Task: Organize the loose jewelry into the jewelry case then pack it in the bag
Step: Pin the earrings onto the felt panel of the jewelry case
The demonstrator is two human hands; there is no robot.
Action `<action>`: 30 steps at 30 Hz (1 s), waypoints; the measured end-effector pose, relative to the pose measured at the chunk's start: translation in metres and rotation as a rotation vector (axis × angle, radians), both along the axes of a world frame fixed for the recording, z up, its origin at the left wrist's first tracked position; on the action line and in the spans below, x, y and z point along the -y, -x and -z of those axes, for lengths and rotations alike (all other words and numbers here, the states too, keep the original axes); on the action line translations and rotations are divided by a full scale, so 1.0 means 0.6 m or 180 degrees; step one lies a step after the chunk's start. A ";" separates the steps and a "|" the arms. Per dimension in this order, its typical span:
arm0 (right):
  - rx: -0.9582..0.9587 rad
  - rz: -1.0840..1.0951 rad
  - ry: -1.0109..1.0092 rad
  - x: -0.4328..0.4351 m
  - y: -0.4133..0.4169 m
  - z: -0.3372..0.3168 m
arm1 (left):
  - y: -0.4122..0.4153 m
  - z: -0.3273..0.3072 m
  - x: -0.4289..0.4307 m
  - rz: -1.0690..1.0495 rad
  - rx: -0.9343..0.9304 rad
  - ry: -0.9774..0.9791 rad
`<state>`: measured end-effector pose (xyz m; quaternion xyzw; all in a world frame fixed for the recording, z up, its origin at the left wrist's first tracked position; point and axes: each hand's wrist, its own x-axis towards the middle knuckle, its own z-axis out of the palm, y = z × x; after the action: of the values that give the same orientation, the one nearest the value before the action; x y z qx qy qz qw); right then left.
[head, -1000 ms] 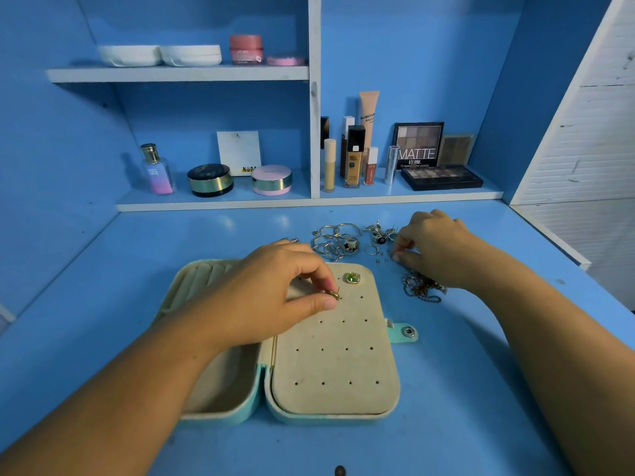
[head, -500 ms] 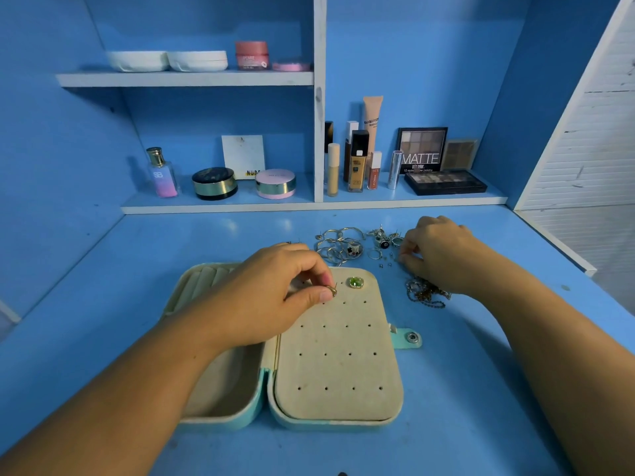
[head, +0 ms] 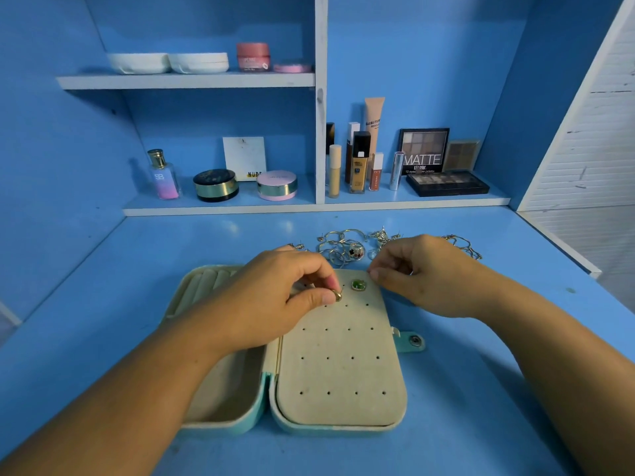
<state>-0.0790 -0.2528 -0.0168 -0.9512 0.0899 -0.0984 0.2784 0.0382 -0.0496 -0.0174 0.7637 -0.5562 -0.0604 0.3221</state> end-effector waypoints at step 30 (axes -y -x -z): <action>0.0746 -0.0355 -0.2602 -0.033 0.001 -0.018 | 0.021 -0.017 0.004 -0.0074 -0.0756 0.0559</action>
<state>-0.0796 -0.2328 -0.0060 -0.7484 0.0377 -0.1469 0.6457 0.0255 -0.0522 -0.0073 0.7265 -0.5084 -0.0978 0.4519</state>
